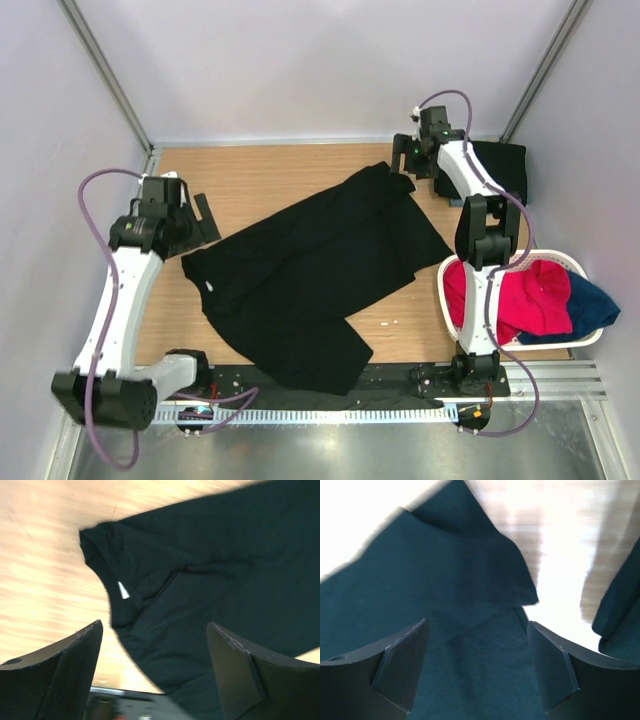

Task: Fold and stack the t-shirts
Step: Fold the tshirt

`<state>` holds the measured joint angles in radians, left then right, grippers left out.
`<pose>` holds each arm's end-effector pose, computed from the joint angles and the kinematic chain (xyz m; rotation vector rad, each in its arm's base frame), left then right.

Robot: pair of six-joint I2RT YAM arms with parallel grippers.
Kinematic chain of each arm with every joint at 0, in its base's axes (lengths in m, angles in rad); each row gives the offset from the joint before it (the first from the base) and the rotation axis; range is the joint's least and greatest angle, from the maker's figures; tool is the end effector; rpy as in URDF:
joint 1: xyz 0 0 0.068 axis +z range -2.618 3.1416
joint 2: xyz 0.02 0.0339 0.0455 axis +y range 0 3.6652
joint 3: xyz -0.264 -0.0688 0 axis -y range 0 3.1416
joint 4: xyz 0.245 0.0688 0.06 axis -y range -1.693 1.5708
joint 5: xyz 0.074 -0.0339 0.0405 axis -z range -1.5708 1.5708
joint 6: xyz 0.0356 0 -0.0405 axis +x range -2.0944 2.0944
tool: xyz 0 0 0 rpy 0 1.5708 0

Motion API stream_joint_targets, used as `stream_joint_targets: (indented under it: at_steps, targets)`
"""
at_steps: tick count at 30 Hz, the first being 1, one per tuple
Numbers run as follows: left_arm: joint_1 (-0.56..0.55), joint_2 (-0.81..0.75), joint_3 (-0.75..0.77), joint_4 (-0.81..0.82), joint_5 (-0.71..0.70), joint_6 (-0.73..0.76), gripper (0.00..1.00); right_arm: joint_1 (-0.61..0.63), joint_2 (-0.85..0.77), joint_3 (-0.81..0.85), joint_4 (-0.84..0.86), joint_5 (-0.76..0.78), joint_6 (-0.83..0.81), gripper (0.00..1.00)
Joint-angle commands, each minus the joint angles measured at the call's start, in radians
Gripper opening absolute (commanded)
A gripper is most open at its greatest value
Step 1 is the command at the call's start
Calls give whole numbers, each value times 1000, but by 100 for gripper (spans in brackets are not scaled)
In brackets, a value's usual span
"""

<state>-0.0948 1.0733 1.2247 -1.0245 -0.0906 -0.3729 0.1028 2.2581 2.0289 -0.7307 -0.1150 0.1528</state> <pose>0.1969 -0.0155 0.3579 -0.3782 2.4120 -0.0981 0.4994 0.0556 0.2307 0.0174 2.5394 0.2470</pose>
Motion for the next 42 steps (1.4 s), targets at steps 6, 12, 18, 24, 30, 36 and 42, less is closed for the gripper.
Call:
stream_joint_targets:
  at_steps: [6, 12, 18, 24, 30, 36, 42]
  targets:
    - [87, 195, -163, 202, -17, -458, 71, 80, -57, -67, 292, -51, 79, 74]
    - [178, 289, -300, 401, -27, -460, 61, 121, 63, -53, 307, 49, 73, 69]
    - [205, 476, -307, 498, -43, -423, 57, 120, 115, -85, 301, 109, 71, 69]
    - [222, 628, -255, 560, -60, -396, 53, 121, 81, -203, 317, 170, 94, 69]
    - [279, 805, -107, 569, -60, -316, 49, 123, -47, -402, 329, 230, 160, 70]
    - [283, 993, 230, 511, -31, -132, 45, 147, -181, -561, 340, 264, 237, 71]
    - [283, 1191, 579, 423, -23, -8, 44, 167, -184, -504, 289, 273, 245, 73]
